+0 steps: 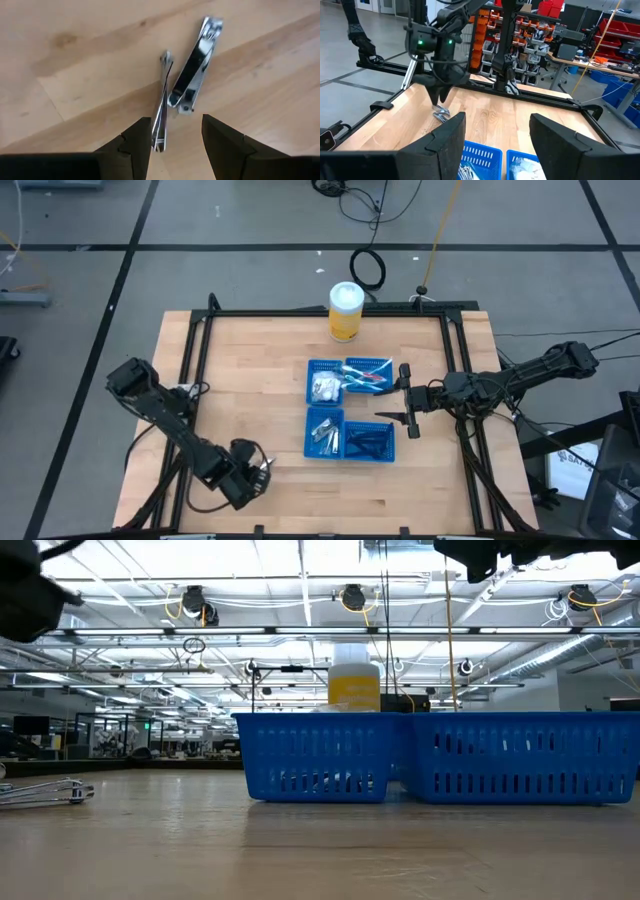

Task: Pick & Place Travel size toiletries
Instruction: Put the silver nail cutter into the bottom left blue bin

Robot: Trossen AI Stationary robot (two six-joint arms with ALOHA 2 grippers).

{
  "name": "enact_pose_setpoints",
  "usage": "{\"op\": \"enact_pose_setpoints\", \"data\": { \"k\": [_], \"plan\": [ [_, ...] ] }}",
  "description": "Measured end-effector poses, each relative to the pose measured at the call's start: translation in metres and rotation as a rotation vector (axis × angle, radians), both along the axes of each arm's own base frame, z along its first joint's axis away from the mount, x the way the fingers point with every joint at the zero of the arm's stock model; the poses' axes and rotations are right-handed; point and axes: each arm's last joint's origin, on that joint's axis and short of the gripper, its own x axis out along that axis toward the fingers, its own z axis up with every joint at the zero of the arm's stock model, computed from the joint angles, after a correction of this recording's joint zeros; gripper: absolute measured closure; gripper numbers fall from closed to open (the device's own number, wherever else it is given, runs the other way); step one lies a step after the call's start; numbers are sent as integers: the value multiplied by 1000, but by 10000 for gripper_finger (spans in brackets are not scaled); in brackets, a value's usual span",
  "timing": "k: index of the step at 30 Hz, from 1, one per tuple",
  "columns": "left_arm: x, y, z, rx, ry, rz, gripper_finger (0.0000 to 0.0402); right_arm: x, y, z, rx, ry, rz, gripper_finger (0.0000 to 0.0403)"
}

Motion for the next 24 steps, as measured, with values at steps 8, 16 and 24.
{"op": "enact_pose_setpoints", "data": {
  "k": [8,16,24],
  "plan": [
    [6,-1,-23,-12,135,-62,231,0,0,0,0,0,0,195],
    [14,4,-34,17,175,-106,231,0,0,0,0,0,0,195],
    [16,8,-38,4,215,-123,268,0,0,0,0,0,0,195]
  ]
}}
